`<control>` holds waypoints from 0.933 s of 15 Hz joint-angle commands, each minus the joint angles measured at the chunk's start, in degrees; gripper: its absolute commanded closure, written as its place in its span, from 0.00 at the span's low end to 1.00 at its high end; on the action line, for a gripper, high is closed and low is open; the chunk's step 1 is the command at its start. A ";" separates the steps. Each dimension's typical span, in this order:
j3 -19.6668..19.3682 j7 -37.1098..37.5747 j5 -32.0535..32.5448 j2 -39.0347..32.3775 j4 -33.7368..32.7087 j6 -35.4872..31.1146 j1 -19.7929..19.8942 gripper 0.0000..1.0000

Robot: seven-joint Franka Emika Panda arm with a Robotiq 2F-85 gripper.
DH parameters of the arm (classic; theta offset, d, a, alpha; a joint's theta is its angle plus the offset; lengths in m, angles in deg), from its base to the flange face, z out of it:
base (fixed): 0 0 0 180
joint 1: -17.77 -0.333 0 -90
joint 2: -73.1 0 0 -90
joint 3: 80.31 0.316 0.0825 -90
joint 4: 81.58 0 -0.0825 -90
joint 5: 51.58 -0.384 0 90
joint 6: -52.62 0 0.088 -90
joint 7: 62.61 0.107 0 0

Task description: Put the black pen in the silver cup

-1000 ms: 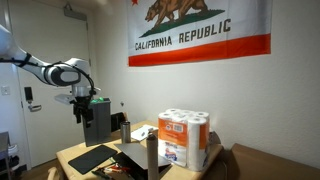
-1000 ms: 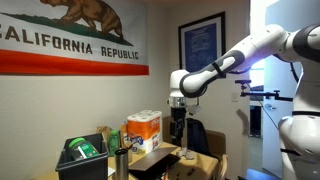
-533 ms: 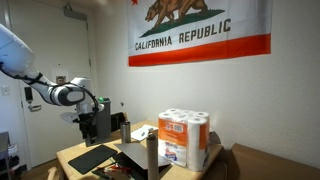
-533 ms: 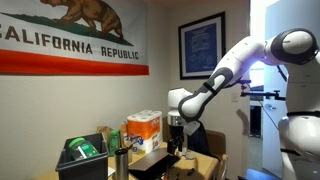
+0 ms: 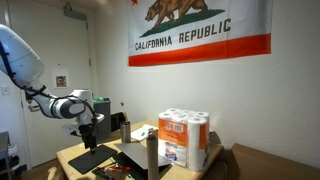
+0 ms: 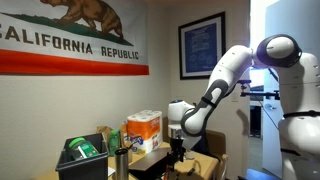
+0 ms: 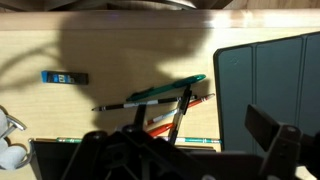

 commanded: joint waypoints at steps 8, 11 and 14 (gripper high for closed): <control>-1.68 0.56 0.73 -10.86 -3.10 -8.44 -0.70 0.00; -4.37 1.76 1.59 -15.84 -5.92 -10.88 -1.94 0.00; -7.19 1.50 1.20 -20.48 -9.98 -12.54 -3.24 0.00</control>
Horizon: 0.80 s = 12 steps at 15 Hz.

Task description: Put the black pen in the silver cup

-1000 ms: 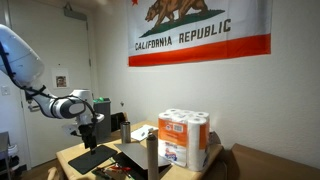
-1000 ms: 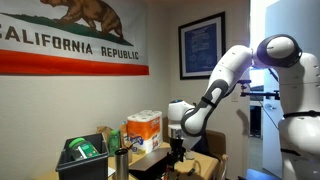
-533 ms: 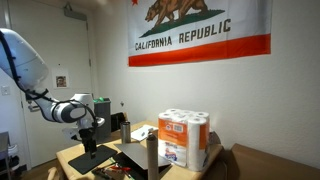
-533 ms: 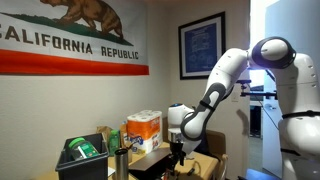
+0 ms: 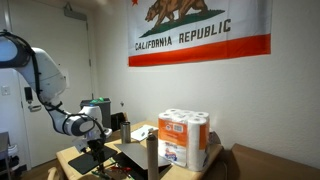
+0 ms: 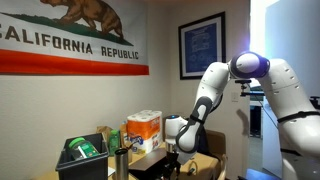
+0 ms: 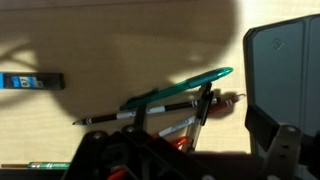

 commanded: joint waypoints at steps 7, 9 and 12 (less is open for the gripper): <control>-3.67 -0.09 -0.70 -14.49 -15.93 -0.23 -3.35 0.00; -3.78 0.05 -1.00 -16.29 -17.73 0.55 -3.91 0.25; -4.35 0.67 -1.08 -17.89 -18.57 0.81 -5.04 0.42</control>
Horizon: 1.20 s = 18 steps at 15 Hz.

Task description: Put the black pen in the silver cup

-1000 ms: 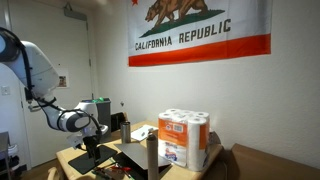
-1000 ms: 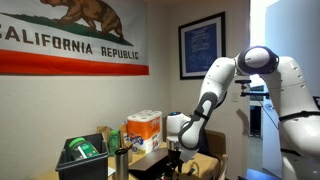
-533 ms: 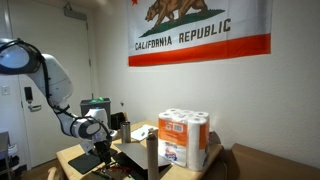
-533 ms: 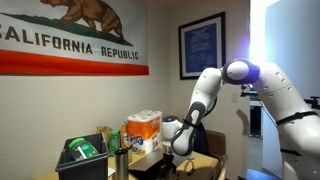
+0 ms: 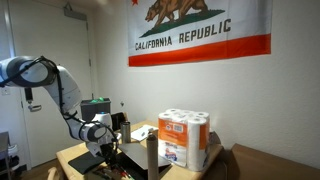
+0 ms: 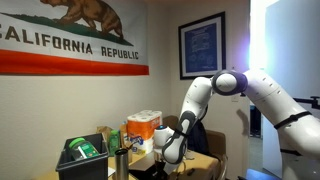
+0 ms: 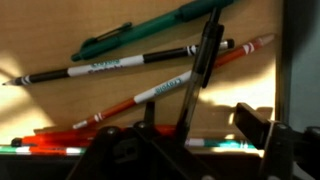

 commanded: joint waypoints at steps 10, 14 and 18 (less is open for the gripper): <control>-3.45 1.98 0.74 2.45 -2.46 12.21 -5.01 1.00; -2.15 1.98 1.20 5.59 -2.47 20.74 -5.50 0.97; 0.49 0.63 1.08 10.01 -2.82 27.56 -4.84 0.97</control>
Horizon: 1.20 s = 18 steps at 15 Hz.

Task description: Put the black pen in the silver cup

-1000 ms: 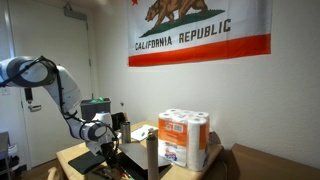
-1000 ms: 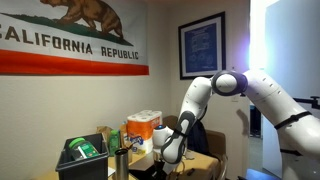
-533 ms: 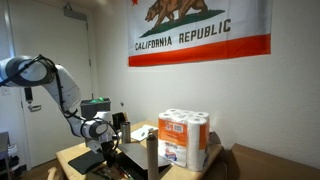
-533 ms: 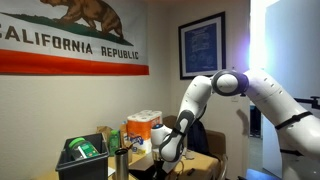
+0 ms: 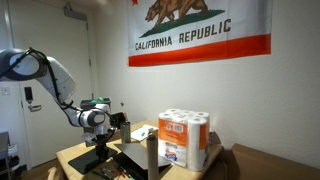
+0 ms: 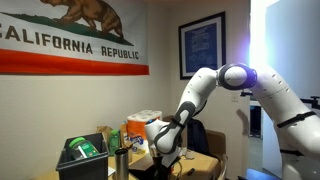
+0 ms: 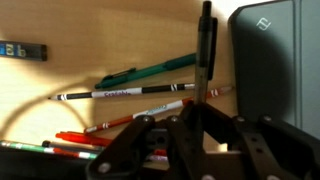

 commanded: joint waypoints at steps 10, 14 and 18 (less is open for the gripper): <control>9.48 -14.18 -4.04 9.71 -7.98 16.86 6.50 0.97; 10.69 -21.78 -7.65 7.22 -13.96 16.16 9.38 0.97; 12.07 -27.46 -10.47 3.33 -23.39 25.02 10.51 0.97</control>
